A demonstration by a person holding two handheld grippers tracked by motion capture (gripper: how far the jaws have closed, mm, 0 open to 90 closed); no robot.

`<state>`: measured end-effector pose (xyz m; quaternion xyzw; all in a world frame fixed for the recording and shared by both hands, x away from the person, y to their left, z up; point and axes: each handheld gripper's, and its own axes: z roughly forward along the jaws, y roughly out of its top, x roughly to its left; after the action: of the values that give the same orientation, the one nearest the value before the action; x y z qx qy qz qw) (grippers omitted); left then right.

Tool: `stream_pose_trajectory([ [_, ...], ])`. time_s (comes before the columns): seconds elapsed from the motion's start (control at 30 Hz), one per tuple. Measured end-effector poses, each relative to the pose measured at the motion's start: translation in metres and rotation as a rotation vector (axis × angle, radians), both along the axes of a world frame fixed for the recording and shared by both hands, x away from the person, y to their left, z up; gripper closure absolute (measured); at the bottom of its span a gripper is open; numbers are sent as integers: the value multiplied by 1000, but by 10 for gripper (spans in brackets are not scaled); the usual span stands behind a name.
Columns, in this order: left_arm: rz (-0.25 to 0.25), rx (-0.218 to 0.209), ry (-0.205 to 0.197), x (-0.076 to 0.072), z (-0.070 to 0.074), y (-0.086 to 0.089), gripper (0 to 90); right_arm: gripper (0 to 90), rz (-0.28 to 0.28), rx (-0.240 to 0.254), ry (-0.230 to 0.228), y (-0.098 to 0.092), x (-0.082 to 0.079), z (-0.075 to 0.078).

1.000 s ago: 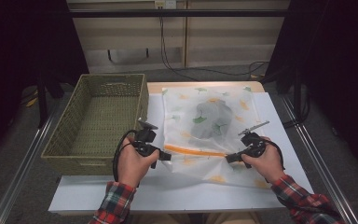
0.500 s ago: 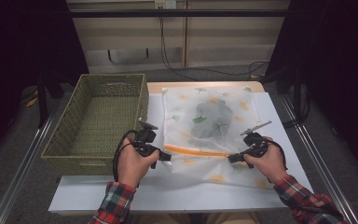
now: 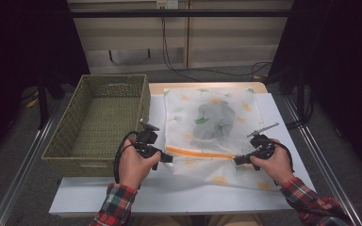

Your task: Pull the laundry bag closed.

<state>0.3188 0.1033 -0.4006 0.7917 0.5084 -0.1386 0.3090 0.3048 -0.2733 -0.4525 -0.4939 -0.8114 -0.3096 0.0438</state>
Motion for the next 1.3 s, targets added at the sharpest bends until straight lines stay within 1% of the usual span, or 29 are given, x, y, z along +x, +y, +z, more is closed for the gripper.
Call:
stream_pose_trajectory([
  [0.03,7,0,0,0,0,-1,887,900,5,2,-2,-1,0,0],
  [0.07,-2,10,-8,0,0,0,887,900,0,-4,2,-1,-1,1],
  [0.1,16,4,-8,0,0,0,887,900,-4,-12,-2,-2,-1,1],
  [0.17,10,6,-5,0,0,1,887,900,-5,-15,-4,-3,-1,0],
  [0.2,7,4,0,0,0,1,887,900,-10,11,5,-7,-2,-2],
  [0.23,7,9,-3,0,0,1,887,900,-10,7,11,-8,-2,-1],
  [0.3,7,9,-3,0,0,1,887,900,-5,-6,2,-9,-3,-2],
  [0.37,14,5,-6,0,0,0,887,900,-11,-4,6,-9,-3,-2],
  [0.47,9,5,-4,0,0,1,887,900,-12,-2,6,-9,-4,-1],
  [0.53,3,4,-7,0,1,1,887,900,-12,-5,-2,-9,-4,-1],
  [0.57,2,11,-9,0,1,1,888,900,-15,-1,4,-9,-4,0],
  [0.63,10,8,-7,0,1,1,887,900,-13,-17,-7,-11,-4,0],
  [0.67,14,10,-10,0,0,1,887,900,-18,-10,5,-12,-4,0],
  [0.7,11,11,-4,-1,-1,1,887,900,-19,1,6,-14,-4,-1],
  [0.77,13,11,-8,0,0,1,887,900,-26,-7,9,-16,-5,-2],
  [0.83,14,5,-1,0,1,1,888,900,-22,-12,1,-17,-6,-2],
  [0.87,14,8,-4,0,0,1,888,900,-23,-7,2,-17,-6,-2],
  [0.9,15,7,1,0,0,1,887,900,-31,-10,6,-18,-6,-2],
  [0.93,7,15,-5,1,0,2,887,900,-31,-12,7,-18,-6,-2],
  [1.03,12,6,2,0,1,1,888,900,-30,-12,0,-20,-6,-2],
  [1.1,14,7,1,0,1,1,887,900,-31,-10,2,-21,-7,-2],
  [1.17,8,19,-2,1,1,1,887,900,-30,-6,3,-23,-7,-2],
  [1.3,6,20,-3,1,1,1,887,900,-41,-8,3,-25,-8,-3],
])
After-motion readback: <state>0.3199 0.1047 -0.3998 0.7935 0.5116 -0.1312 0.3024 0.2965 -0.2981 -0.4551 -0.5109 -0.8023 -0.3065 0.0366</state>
